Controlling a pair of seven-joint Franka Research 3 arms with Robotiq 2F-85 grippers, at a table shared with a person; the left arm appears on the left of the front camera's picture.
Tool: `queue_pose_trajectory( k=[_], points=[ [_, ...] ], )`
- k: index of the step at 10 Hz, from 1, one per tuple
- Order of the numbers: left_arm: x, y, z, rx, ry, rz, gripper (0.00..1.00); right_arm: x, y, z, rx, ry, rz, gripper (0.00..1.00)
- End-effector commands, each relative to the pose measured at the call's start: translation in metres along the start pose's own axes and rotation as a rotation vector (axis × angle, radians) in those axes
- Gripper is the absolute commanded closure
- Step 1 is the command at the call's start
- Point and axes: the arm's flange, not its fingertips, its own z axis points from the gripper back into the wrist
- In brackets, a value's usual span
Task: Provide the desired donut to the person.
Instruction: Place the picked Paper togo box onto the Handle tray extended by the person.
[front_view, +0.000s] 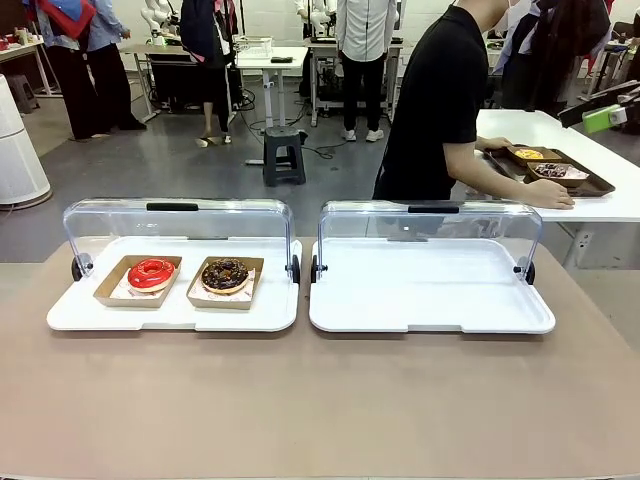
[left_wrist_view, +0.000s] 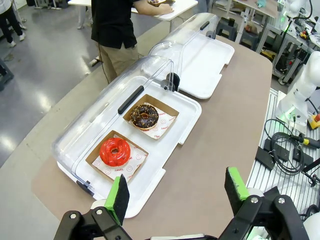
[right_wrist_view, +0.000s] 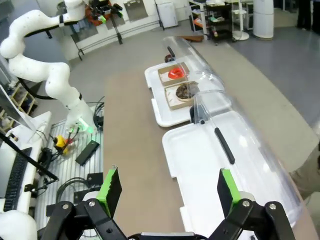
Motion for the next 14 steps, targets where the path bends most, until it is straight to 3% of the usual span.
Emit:
queue_pose_trajectory(
  k=[1, 3, 4, 14],
  points=[
    [0.001, -0.001, 0.000, -0.006, -0.007, 0.000, 0.00, -0.012, 0.006, -0.010, -0.075, 0.032, 0.033, 0.00],
    [0.001, -0.001, 0.000, -0.006, -0.007, 0.000, 0.00, -0.006, 0.002, -0.016, -0.161, 0.085, 0.030, 0.00],
    [0.001, -0.001, 0.000, -0.006, -0.007, 0.000, 0.00, -0.006, 0.001, -0.002, -0.064, 0.020, 0.018, 0.00],
    [0.001, -0.001, 0.000, -0.006, -0.007, 0.000, 0.00, -0.006, 0.001, -0.002, -0.064, 0.020, 0.018, 0.00]
  ],
)
